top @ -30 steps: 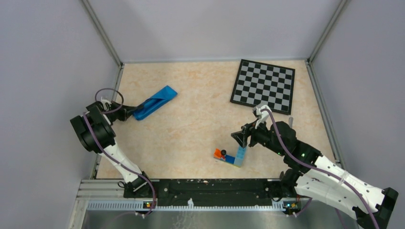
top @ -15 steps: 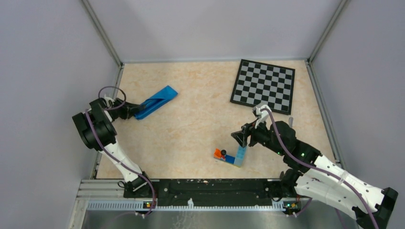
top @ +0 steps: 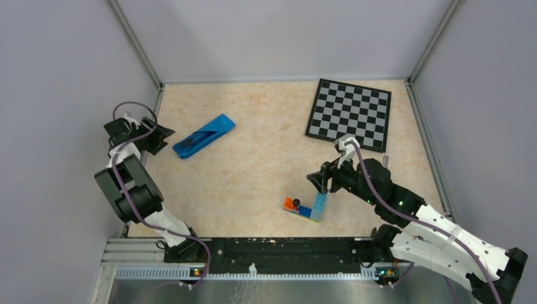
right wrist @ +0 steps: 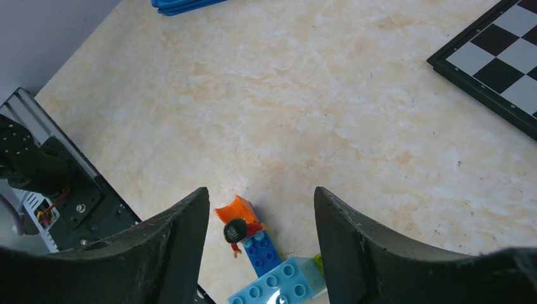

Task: Fold the napkin into a case and place the utensils inside
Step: Insert the fork into the folded napkin, then pick up the knife from the corner of the board.

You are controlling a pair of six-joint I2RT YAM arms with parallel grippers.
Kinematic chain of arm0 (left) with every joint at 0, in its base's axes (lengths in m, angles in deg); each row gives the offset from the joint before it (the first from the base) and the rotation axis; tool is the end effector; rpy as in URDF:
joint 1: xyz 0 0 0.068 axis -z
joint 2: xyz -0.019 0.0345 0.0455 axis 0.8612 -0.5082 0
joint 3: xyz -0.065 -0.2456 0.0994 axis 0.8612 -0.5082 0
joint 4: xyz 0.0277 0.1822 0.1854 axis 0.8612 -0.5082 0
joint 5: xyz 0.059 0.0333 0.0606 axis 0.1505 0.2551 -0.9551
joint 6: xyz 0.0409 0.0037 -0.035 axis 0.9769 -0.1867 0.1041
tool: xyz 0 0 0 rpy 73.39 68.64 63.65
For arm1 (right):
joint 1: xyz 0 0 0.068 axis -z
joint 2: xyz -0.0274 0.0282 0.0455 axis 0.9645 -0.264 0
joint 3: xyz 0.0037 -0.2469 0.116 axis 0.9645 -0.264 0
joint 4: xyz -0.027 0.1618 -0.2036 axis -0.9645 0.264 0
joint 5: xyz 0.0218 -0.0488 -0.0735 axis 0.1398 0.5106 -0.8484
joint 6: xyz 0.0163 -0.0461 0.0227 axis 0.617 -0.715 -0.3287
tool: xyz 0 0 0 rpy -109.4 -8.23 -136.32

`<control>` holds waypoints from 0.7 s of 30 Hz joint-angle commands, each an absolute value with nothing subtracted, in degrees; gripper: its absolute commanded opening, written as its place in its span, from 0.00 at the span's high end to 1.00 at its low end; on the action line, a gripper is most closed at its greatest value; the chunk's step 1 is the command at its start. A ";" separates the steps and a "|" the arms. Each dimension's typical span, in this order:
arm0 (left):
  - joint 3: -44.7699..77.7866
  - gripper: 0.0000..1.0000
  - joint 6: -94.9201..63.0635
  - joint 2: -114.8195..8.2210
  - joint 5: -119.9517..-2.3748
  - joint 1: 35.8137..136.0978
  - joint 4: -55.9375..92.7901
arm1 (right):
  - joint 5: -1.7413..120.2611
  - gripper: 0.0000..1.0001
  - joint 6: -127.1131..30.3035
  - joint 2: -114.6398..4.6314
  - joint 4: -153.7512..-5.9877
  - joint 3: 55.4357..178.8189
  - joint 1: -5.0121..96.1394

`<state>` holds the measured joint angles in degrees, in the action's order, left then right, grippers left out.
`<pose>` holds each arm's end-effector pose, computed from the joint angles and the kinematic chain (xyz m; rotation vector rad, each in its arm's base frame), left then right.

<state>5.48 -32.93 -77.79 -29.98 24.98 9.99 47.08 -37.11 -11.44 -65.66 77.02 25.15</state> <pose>0.3143 0.1883 0.1951 -0.8830 2.0704 -0.7498 0.1074 0.1216 0.2940 -0.4680 1.8725 0.7342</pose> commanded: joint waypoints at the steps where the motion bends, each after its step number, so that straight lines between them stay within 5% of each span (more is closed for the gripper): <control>1: 6.45 0.31 -26.33 -62.22 -39.89 26.80 1.19 | 43.53 0.39 -38.12 -13.67 -63.86 82.43 25.95; 10: -2.77 0.28 -24.39 -43.24 -37.64 50.93 7.97 | 35.48 0.35 -37.80 -19.46 -55.41 88.51 33.38; 15: -0.35 0.27 -18.53 -45.39 -37.58 65.95 10.18 | 47.19 0.29 -30.61 -26.25 -51.53 93.05 55.47; 21: -3.65 0.27 -13.90 -43.94 -33.23 67.81 11.64 | 63.99 0.31 -24.45 -39.09 -45.33 92.23 84.51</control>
<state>-2.14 -18.76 -45.97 -35.64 68.12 7.79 51.76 -29.26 -32.64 -52.52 91.88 71.82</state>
